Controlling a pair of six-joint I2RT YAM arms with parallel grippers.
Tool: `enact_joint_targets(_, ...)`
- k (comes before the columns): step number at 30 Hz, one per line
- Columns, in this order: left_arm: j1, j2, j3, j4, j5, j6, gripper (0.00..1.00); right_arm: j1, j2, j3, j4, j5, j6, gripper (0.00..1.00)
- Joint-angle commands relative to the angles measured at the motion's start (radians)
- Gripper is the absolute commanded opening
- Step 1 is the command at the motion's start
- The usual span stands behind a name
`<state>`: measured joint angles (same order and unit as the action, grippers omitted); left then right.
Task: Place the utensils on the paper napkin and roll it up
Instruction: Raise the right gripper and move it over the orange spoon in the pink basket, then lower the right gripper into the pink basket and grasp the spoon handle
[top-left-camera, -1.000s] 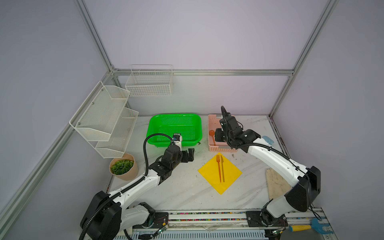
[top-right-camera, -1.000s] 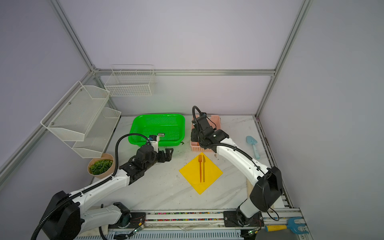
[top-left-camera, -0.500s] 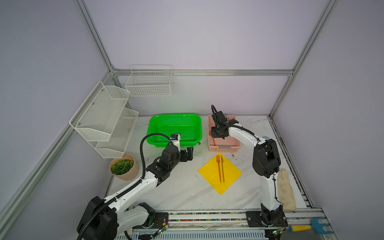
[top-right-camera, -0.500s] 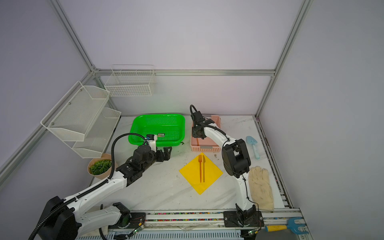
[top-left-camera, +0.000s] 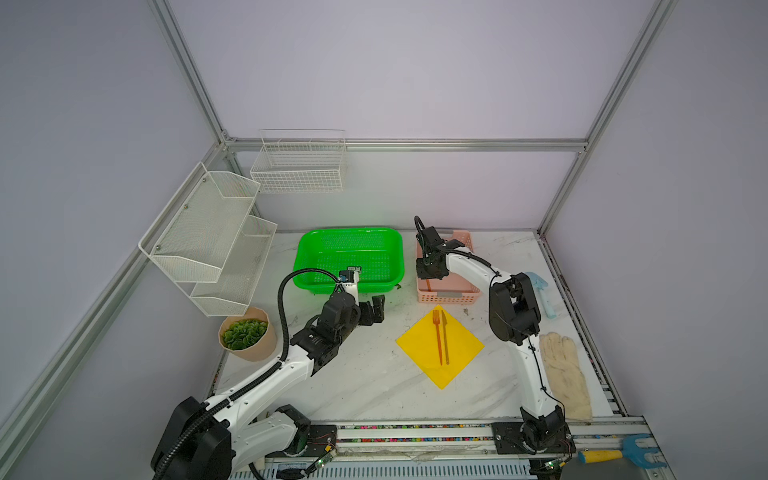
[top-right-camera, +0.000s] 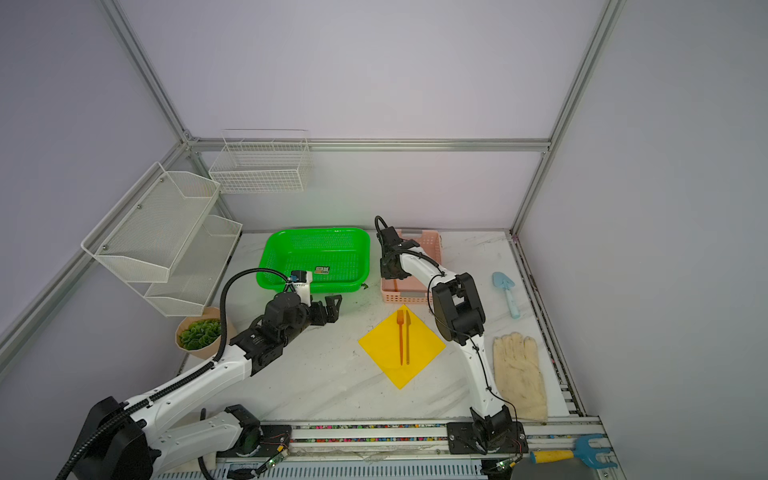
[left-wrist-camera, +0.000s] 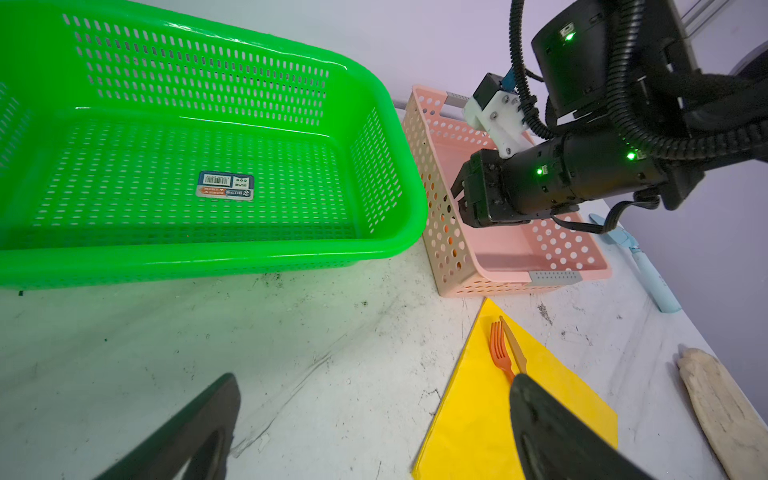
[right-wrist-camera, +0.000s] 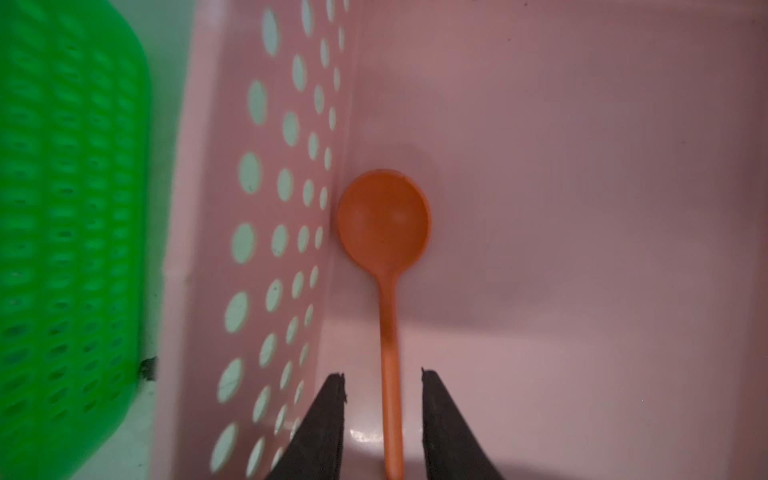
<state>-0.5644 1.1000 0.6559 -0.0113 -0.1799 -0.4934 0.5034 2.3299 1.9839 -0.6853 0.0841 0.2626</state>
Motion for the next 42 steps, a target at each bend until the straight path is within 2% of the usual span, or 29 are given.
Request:
enact_joint_targets(1,-0.005,-0.021,-0.042,0.022,-0.018,0.017,1.00,-0.005,0.025,0.023,-0.044,-0.005,-0.017,0.34)
enact_joint_targets(8,-0.005,-0.022,-0.046,0.027,-0.025,0.022,1.00,-0.005,0.055,0.027,-0.045,0.004,-0.018,0.31)
enact_joint_targets(13,-0.005,-0.024,-0.048,0.027,-0.027,0.023,1.00,-0.017,0.080,0.035,-0.044,0.006,-0.016,0.22)
enact_joint_targets(18,-0.005,-0.031,-0.052,0.025,-0.031,0.026,1.00,-0.028,0.097,0.041,-0.048,0.008,-0.016,0.19)
enact_joint_targets(26,-0.005,-0.035,-0.049,0.024,-0.035,0.027,1.00,-0.037,0.083,0.048,-0.051,0.006,-0.017,0.07)
enact_joint_targets(36,-0.005,-0.040,-0.033,0.011,-0.035,0.026,1.00,-0.037,-0.063,0.088,-0.052,0.069,0.001,0.02)
enact_joint_targets(42,-0.004,-0.054,-0.031,0.004,-0.032,0.023,1.00,-0.037,-0.213,0.027,-0.038,0.083,0.017,0.02)
